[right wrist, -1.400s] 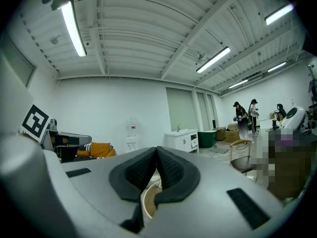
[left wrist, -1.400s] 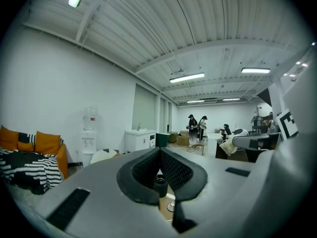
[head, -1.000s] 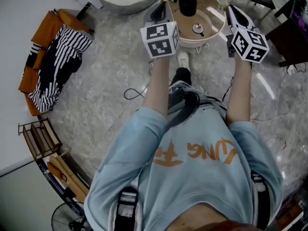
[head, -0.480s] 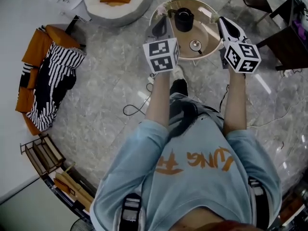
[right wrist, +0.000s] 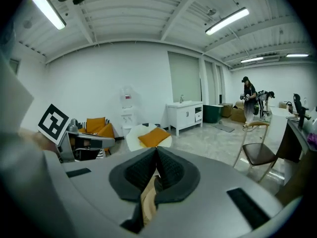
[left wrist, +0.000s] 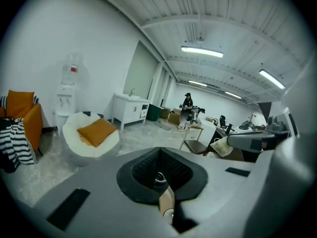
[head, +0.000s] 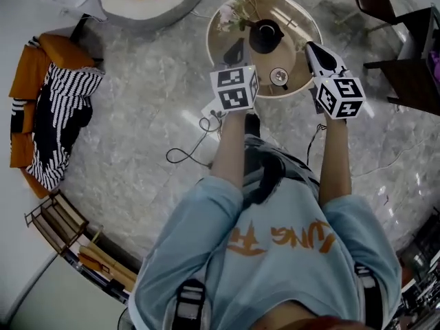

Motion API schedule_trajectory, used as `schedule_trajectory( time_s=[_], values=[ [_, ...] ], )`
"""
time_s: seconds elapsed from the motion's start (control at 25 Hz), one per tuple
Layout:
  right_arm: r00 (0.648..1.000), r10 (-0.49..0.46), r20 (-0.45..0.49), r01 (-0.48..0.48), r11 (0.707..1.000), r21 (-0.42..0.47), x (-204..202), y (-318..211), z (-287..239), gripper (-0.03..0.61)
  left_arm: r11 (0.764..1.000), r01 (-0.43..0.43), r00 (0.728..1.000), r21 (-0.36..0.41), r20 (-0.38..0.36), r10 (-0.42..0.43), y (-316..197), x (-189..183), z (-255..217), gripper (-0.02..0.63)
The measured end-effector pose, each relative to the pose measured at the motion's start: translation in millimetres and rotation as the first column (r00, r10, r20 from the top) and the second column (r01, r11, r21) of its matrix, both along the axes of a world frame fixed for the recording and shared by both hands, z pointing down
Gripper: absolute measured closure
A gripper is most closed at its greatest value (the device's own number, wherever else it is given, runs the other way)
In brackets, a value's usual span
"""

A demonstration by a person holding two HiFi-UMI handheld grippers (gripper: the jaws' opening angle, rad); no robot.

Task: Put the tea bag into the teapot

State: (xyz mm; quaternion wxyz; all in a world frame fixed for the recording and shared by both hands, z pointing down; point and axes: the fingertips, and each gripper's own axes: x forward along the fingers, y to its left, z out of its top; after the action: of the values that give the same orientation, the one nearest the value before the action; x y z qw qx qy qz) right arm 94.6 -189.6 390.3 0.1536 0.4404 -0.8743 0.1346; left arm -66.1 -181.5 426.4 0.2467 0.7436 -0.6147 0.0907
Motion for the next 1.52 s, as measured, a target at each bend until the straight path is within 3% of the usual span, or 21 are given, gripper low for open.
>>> schedule_trajectory(
  time_s=[0.32, 0.6, 1.16, 1.52],
  values=[
    [0.995, -0.036, -0.092, 0.025, 0.993, -0.115, -37.6, -68.7, 58.0, 0.563, 0.992, -0.074, 0.997, -0.104, 0.015, 0.076, -69.4, -9.6, 59.1, 0.589],
    [0.988, -0.077, -0.13, 0.05, 0.978, -0.203, -49.7, -78.2, 89.7, 0.563, 0.979, -0.087, 0.996, -0.185, -0.02, 0.085, -84.2, -12.1, 89.7, 0.589],
    [0.95, -0.244, -0.193, 0.191, 0.947, -0.257, -61.6, -104.4, 170.2, 0.563, 0.959, -0.035, 0.999, -0.28, -0.036, 0.026, -102.1, -15.7, 144.6, 0.589],
    [0.917, -0.32, -0.239, 0.26, 0.933, -0.25, -72.1, -118.3, 205.9, 0.563, 0.956, -0.059, 0.998, -0.287, -0.022, 0.055, -117.3, -0.1, 169.6, 0.589]
  ],
)
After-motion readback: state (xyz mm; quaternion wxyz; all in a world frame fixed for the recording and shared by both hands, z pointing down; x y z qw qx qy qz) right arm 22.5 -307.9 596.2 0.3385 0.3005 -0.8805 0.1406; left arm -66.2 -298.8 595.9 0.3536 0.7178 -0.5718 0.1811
